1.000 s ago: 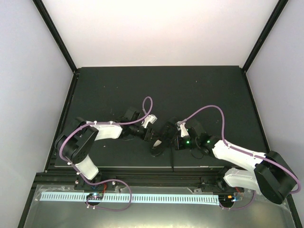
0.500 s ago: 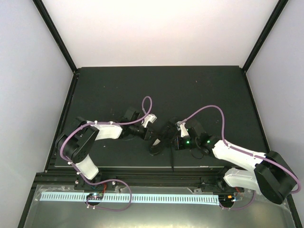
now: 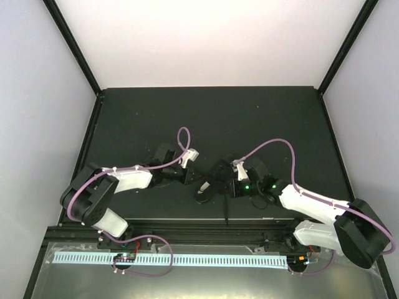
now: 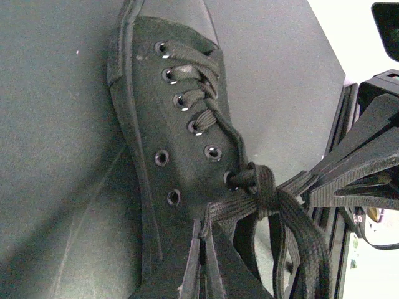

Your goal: Tie the shoes

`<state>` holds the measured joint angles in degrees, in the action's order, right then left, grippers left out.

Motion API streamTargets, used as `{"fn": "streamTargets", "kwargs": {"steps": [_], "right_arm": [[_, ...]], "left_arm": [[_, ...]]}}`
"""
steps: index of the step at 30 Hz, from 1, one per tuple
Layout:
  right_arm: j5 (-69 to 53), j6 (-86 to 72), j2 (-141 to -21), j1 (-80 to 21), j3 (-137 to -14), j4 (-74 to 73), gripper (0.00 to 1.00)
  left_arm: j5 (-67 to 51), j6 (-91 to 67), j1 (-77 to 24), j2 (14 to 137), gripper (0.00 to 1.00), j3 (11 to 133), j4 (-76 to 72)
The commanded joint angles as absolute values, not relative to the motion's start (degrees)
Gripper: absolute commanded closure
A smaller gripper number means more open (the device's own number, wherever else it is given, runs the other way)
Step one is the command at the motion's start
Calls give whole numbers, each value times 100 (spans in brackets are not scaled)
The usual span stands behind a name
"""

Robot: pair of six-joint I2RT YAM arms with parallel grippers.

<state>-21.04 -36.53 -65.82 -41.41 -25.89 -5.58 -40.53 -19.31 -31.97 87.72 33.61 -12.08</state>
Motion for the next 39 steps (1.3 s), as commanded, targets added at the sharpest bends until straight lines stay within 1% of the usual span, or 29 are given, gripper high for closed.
{"fn": "streamTargets", "kwargs": {"steps": [1,6,12,18,19,20,21,22,23,24,26,31,34,39], "right_arm": [[-2102,-3708,-6494,-4113,-2531,-518,98],[-1995,-3751,-6416,-4106,-2523,-569,98],[-1852,-3812,-6344,-4109,-2519,-622,98],[-1840,-3817,-6385,-4113,-2517,-603,98],[-1849,-3815,-6395,-4106,-2521,-591,98],[-1872,-3819,-6405,-4111,-2515,-578,98],[-1887,-3815,-6426,-4111,-2518,-568,98],[-1904,-3800,-6437,-4113,-2522,-559,98],[-1914,-3805,-6446,-4112,-2530,-549,98],[-1916,-3798,-6467,-4111,-2543,-559,98],[-1903,-3789,-6485,-4110,-2556,-567,98],[-1847,-3788,-6498,-4111,-2575,-578,98],[-1854,-3803,-6567,-4110,-2577,-546,98],[-1884,-3806,-6638,-4109,-2600,-501,98]], "left_arm": [[-3962,-1998,-3099,8569,98,3192,-1411],[-3591,-2152,-2987,8269,98,2936,-1113],[-3164,-2444,-2713,7637,99,2293,-833],[-2647,-2527,-2522,6951,98,2020,-115],[-2628,-2474,-2515,6856,96,2020,-8],[-2646,-2423,-2514,6786,87,2044,85],[-2679,-2370,-2514,6706,75,2088,197],[-2728,-2318,-2509,6630,60,2151,249],[-2759,-2266,-2511,6548,50,2217,340],[-2778,-2222,-2520,6453,44,2337,458],[-2838,-2163,-2571,6242,40,2528,592],[-2896,-2579,-3096,5902,37,2926,494],[-2963,-3001,-3610,6115,36,3076,105],[-2928,-3305,-4391,6844,36,3453,-236]]}}
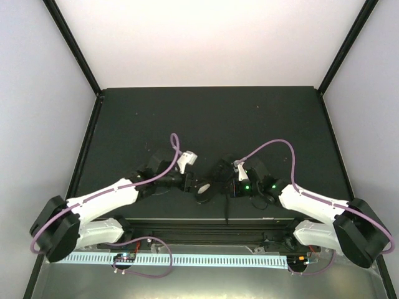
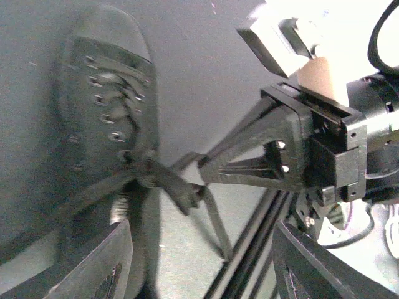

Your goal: Tie the shoes

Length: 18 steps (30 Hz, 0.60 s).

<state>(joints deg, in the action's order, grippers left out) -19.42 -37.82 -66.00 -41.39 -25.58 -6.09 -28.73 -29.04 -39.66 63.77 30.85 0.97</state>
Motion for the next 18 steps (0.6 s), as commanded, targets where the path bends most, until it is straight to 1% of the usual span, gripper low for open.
{"fn": "streamTargets", "kwargs": {"steps": [1,7,9,14,15,17,18], "right_arm": [[-1889,-3806,-6639,-4113,-2601,-492,98],[-1915,-3806,-6643,-4113,-2575,-448,98],[-1909,-3790,-6622,-4113,-2575,-456,98],[-1888,-3724,-6615,-4108,-2611,-510,98],[-1894,-3714,-6626,-4113,-2625,-517,99],[-1887,-3696,-6649,-4112,-2641,-518,98],[-1850,-3673,-6659,-4113,-2656,-547,98]], "left_arm": [[-2896,-3331,-4475,6965,36,3491,-281],[-2706,-3380,-4623,7599,37,3654,-390],[-2610,-3347,-4623,7710,42,3685,-359],[-2648,-3200,-4623,8001,68,3758,-449],[-2722,-3117,-4623,8074,75,3800,-502],[-2889,-2842,-4623,8197,92,3919,-486],[-2915,-2736,-4623,8211,97,3962,-431]]}}
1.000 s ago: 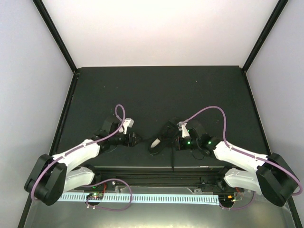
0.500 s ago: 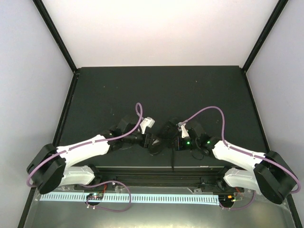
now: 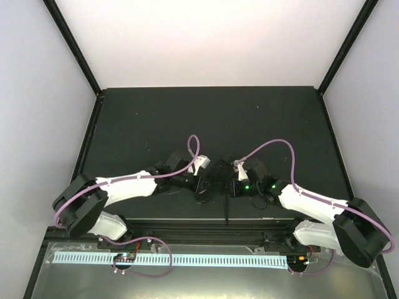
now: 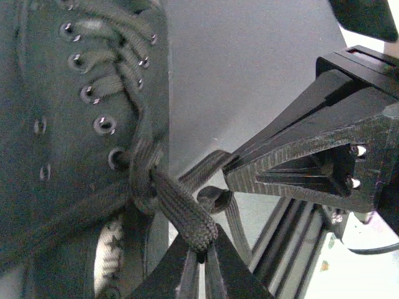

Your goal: Tie the shoes

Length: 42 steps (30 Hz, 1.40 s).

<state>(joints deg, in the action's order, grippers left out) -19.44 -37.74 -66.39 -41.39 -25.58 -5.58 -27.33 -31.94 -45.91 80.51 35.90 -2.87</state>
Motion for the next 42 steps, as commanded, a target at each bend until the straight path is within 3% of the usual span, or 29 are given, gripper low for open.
{"fn": "streamTargets", "kwargs": {"steps": [1,18,36,42], "right_arm": [[-1813,-3628,-6679,-4107,-2689,-602,98],[-1657,-3456,-6989,-4113,-2586,-166,98],[-1099,-3751,-6592,-4113,-2839,-619,98],[-1401,-3482,-6623,-4113,-2867,-544,98]], "left_arm": [[-2891,-2634,-4623,8180,98,3987,-370],[-3050,-2239,-4744,7475,98,3160,-661],[-2885,-1890,-4833,6947,98,3188,580],[-2936,-1983,-4838,6783,89,3203,863]]}}
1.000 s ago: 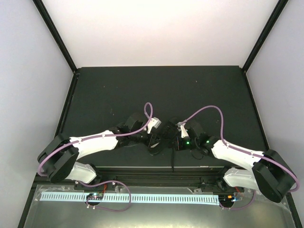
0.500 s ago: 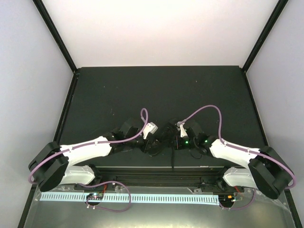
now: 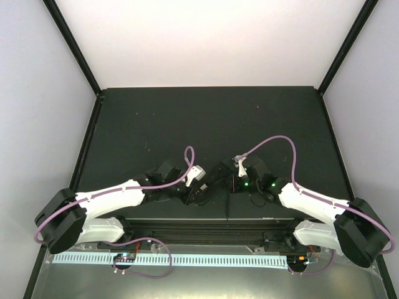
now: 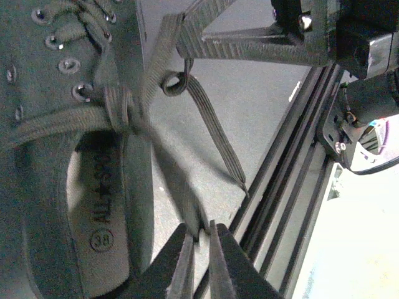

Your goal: Tie the shoes

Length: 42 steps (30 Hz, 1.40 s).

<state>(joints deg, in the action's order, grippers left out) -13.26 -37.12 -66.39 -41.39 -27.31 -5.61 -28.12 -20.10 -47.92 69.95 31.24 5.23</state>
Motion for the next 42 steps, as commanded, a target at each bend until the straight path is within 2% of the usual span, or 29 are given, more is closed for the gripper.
{"fn": "streamTargets", "kwargs": {"steps": [1,7,9,11,21,34,42], "right_arm": [[-1499,-3421,-6621,-4111,-2854,-531,98],[-2178,-3190,-6703,-4121,-2678,-270,98],[-2289,-3199,-6737,-4118,-2590,-142,98],[-2328,-3202,-6789,-4123,-2544,-64,98],[-2518,-3207,-7051,-4130,-2471,270,98],[-2702,-3183,-7309,-4130,-2487,478,98],[-2759,-3164,-7372,-4131,-2487,510,98]], "left_arm": [[-2897,-1998,-4835,6707,86,3226,957],[-2223,-2067,-4780,6321,57,3673,1737],[-2110,-2162,-4720,6327,52,3846,1842],[-2108,-2251,-4643,6407,51,3936,1735],[-2563,-2052,-4491,7879,65,4599,1515],[-2482,-1960,-4482,8371,76,4805,1455],[-2475,-2003,-4482,8597,79,4822,1319]]}}
